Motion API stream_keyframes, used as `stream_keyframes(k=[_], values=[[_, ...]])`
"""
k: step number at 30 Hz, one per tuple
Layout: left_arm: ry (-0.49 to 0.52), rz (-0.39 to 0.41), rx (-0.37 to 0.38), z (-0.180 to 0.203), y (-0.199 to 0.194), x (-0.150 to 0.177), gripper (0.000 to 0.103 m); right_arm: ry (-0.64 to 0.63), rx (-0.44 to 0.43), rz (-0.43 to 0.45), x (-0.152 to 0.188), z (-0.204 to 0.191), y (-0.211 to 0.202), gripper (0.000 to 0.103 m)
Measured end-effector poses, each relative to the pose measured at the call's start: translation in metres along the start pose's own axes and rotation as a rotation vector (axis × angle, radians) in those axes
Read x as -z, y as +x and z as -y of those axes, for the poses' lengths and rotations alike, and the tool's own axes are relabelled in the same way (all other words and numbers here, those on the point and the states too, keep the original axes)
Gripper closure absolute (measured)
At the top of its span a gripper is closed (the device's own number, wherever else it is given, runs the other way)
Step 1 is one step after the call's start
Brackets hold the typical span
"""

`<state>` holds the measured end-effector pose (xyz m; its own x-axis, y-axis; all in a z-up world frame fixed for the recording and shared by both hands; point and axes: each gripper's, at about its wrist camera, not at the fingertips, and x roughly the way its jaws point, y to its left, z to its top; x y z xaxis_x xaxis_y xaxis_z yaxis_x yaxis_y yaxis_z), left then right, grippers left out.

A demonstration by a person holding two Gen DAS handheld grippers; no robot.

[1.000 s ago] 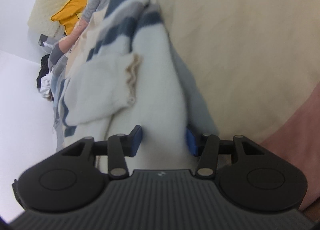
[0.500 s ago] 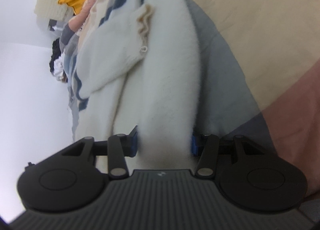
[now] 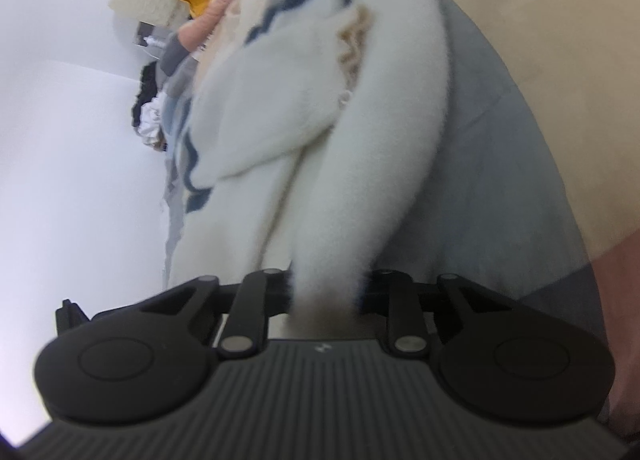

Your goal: Fold large clothes

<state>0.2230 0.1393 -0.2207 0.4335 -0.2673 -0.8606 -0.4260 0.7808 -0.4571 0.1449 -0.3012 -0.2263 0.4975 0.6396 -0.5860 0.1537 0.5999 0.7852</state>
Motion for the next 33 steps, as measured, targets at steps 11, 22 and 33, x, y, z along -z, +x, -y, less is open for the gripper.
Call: stream_keyframes(k=[11, 22, 33], values=[[0.078, 0.236, 0.257, -0.005, -0.116, -0.019, 0.089, 0.082, -0.268, 0.128, -0.015, -0.004, -0.052, 0.082], [0.114, 0.292, 0.435, -0.007, -0.198, -0.007, 0.089, 0.022, -0.395, 0.239, -0.006, -0.042, -0.098, 0.082], [0.209, 0.285, 0.521, -0.009, -0.259, 0.030, 0.089, -0.048, -0.422, 0.237, 0.014, -0.066, -0.154, 0.082]])
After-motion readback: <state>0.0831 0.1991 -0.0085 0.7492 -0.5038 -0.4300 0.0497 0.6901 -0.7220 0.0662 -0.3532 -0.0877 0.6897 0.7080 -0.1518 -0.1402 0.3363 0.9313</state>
